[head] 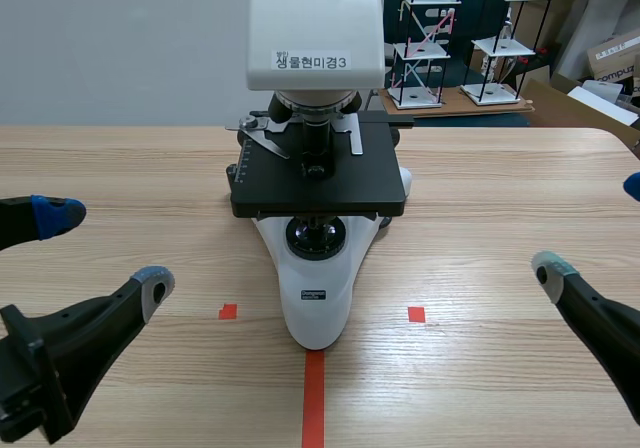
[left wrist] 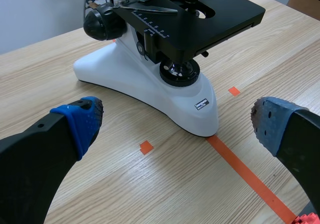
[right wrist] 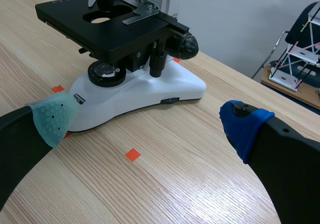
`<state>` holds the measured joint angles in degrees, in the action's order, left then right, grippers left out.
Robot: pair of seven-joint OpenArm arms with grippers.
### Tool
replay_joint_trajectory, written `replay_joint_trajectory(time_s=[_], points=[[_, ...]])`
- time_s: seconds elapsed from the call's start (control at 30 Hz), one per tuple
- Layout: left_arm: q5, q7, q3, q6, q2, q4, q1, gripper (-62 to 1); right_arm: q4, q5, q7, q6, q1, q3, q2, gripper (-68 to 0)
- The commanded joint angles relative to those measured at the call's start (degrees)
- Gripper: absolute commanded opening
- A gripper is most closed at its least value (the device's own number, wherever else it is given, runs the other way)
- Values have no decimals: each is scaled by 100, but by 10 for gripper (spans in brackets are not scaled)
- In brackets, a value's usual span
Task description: Return to the home posture
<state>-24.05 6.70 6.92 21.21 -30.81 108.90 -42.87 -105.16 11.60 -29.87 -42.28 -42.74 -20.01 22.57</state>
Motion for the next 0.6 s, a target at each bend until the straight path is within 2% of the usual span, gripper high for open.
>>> replay_joint_trajectory(time_s=[0.0,0.57], points=[[-37,79,7,9,15,98,-11,14,4,63,-85,-44,35,7,76,-46],[-37,81,7,9,15,98,-11,14,4,63,-87,-44,35,9,76,-59]])
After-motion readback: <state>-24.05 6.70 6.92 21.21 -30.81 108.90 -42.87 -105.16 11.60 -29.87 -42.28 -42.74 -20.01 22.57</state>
